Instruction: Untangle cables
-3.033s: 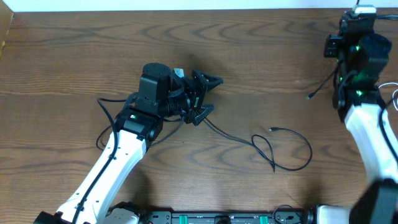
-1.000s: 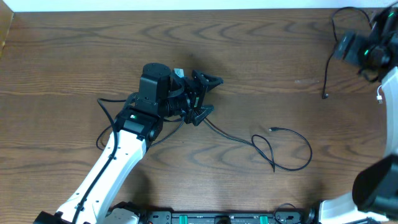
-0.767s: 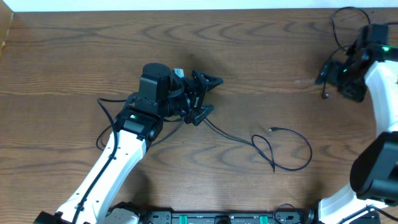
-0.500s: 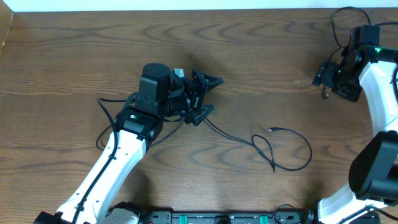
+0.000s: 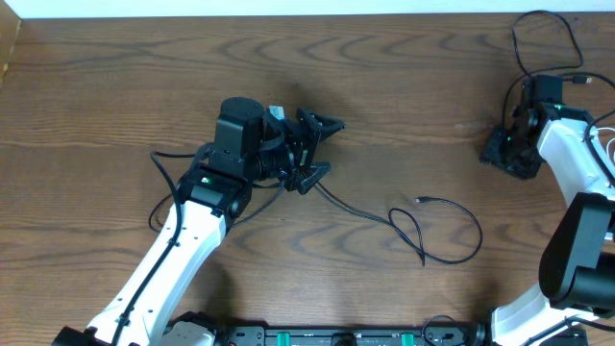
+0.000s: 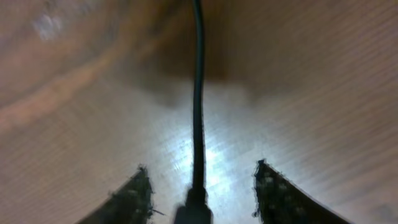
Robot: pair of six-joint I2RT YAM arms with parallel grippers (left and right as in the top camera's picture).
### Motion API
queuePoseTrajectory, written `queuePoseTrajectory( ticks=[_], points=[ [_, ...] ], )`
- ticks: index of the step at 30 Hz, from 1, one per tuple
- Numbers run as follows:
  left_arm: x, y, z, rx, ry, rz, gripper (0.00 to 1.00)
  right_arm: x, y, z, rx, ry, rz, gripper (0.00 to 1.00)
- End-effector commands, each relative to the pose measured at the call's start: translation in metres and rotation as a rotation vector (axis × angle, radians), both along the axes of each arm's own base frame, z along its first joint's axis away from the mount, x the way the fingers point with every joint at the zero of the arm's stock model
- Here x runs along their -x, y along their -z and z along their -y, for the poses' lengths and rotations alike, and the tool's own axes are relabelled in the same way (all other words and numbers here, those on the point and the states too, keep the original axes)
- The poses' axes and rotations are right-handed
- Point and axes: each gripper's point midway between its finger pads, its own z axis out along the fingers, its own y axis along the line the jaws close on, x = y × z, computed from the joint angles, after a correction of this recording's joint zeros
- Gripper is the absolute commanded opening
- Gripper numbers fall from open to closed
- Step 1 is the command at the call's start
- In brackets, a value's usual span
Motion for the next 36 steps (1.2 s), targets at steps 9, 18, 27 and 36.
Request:
queuePoseTrajectory(
  ticks=[9,18,27,36],
  points=[
    [-0.002,-0.008,0.000,0.001,0.006,0.032,0.91,-0.024,-0.009,0.004,0.025,0.005,0.103,0.14],
    [-0.002,-0.008,0.000,0.001,0.006,0.032,0.91,-0.062,-0.064,0.005,0.030,-0.034,0.262,0.01],
    [-0.002,-0.008,0.000,0.001,0.006,0.032,0.91,-0.107,-0.207,-0.010,-0.030,-0.103,0.584,0.01],
    [-0.002,-0.008,0.000,0.001,0.007,0.032,0.91,-0.084,-0.308,0.029,0.222,0.018,0.714,0.01]
  ],
)
